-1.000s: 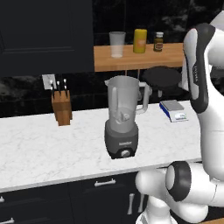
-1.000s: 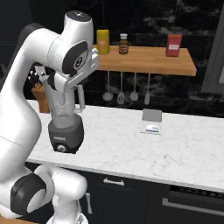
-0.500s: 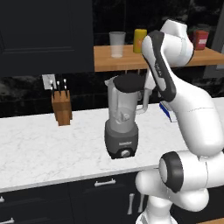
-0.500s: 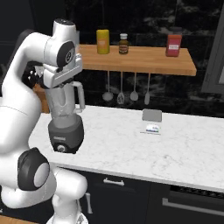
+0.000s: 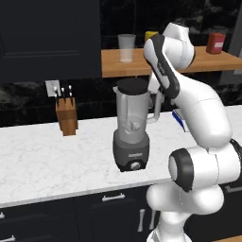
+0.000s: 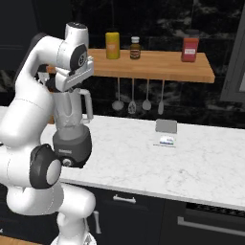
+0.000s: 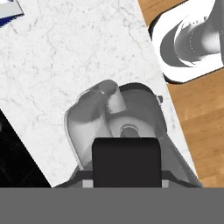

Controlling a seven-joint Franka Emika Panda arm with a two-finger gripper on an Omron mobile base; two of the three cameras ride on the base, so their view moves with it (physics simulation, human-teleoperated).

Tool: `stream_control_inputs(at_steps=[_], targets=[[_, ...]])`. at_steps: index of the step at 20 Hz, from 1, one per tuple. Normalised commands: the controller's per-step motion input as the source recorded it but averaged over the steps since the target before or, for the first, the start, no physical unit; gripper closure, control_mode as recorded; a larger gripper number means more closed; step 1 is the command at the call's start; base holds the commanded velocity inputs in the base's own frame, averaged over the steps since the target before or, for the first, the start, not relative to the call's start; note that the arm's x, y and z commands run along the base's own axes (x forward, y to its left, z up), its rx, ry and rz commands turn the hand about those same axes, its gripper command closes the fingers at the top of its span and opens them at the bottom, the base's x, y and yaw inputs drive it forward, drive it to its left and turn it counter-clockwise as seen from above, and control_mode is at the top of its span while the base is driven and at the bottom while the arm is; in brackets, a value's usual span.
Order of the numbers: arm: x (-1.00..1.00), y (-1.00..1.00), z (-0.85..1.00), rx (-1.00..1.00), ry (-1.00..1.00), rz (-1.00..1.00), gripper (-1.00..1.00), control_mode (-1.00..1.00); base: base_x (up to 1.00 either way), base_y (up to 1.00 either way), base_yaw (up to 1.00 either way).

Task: Close the lid blender by securely placing the lid on top.

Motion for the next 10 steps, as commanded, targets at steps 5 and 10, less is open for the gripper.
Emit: stream_control_inputs(at_steps=[5,10], targets=[[0.63,0.08,-0.19,0.00,0.00,0.00,1.00,-1.00,0.00,0.00,0.00],[-0.17,0.09,-0.49,0.00,0.00,0.00,1.00,-1.00,0.00,0.00,0.00]])
